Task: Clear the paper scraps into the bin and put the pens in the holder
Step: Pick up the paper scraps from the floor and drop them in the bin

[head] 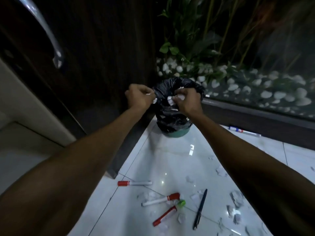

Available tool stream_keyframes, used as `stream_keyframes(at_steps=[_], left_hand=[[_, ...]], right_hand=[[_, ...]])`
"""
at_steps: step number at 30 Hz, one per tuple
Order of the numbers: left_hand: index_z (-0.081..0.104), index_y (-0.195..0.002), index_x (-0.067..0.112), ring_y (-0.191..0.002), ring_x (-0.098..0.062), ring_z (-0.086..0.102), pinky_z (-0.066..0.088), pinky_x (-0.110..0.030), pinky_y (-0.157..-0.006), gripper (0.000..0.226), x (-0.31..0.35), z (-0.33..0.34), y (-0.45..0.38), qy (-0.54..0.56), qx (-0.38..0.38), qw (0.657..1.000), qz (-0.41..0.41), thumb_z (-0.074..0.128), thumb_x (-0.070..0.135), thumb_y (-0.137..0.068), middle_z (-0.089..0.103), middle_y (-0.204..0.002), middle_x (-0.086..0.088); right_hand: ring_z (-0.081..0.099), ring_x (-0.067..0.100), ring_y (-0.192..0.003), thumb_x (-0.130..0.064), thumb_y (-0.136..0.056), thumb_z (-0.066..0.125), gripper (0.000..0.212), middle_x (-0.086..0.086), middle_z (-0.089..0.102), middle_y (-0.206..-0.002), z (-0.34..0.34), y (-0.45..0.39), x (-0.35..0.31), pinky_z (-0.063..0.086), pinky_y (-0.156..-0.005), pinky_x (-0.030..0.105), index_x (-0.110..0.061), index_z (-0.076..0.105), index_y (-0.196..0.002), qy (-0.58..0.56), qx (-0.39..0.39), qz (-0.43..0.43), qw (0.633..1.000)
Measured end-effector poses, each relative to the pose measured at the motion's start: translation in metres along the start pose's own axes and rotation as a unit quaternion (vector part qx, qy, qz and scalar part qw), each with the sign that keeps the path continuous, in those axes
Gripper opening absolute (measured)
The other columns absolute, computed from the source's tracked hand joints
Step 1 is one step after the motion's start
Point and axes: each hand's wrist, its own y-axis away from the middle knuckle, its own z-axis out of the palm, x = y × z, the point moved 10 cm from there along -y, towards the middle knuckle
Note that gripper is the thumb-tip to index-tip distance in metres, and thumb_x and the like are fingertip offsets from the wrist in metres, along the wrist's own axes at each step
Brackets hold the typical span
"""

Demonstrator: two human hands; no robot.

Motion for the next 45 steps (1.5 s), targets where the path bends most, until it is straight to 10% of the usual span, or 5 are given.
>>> stream_keyframes(at_steps=[10,18,22,27,45], left_hand=[[0.07,-0.089,0.014,-0.106,-0.024,0.064,0.055,-0.029,-0.094,0.015,0.03,0.065,-0.012,-0.032,-0.055,0.997,-0.033,0.066,0.001,-0.084,0.065,-0.117,-0.013],[0.055,-0.088,0.015,-0.081,-0.021,0.057,0.047,-0.034,-0.073,0.01,0.028,0.041,0.104,-0.108,-0.007,0.981,0.158,0.055,0.016,-0.077,0.062,-0.082,-0.004],[0.054,-0.091,0.015,-0.091,-0.026,0.059,0.049,-0.037,-0.07,0.019,-0.038,0.069,0.171,-0.243,-0.21,0.927,0.194,0.057,0.011,-0.073,0.061,-0.091,-0.005],[0.057,-0.095,0.015,-0.089,-0.025,0.059,0.046,-0.032,-0.065,0.027,-0.107,0.077,0.234,-0.463,-0.443,0.738,0.211,0.07,0.005,-0.073,0.062,-0.102,-0.006],[0.06,-0.104,0.017,-0.098,-0.024,0.062,0.045,-0.031,-0.075,0.031,-0.157,0.018,0.218,-0.533,-0.43,0.707,0.177,0.069,0.006,-0.076,0.06,-0.112,-0.004]], right_hand=[[0.069,0.015,-0.087,-0.009,-0.099,0.054,0.026,0.008,0.077,-0.101,-0.025,-0.012,0.006,0.055,-0.08,0.028,-0.01,0.075,-0.114,-0.002,0.006,-0.015,1.0],[0.056,0.029,-0.099,-0.012,-0.095,0.056,0.016,0.008,0.063,-0.104,-0.035,0.091,-0.007,0.048,-0.081,0.04,-0.012,0.068,-0.106,0.154,0.087,-0.184,0.967],[0.059,0.027,-0.105,-0.016,-0.091,0.06,0.022,0.004,0.062,-0.113,0.001,0.175,0.042,0.054,-0.078,0.039,-0.018,0.065,-0.113,0.183,-0.027,-0.098,0.978],[0.063,0.023,-0.105,-0.02,-0.094,0.061,0.023,0.001,0.065,-0.114,0.035,0.27,0.1,0.051,-0.081,0.034,-0.022,0.066,-0.116,0.236,-0.198,0.005,0.951],[0.053,0.029,-0.111,-0.023,-0.084,0.077,0.02,0.007,0.063,-0.113,0.11,0.281,0.081,0.042,-0.088,0.038,-0.026,0.074,-0.103,0.321,-0.307,-0.074,0.893]])
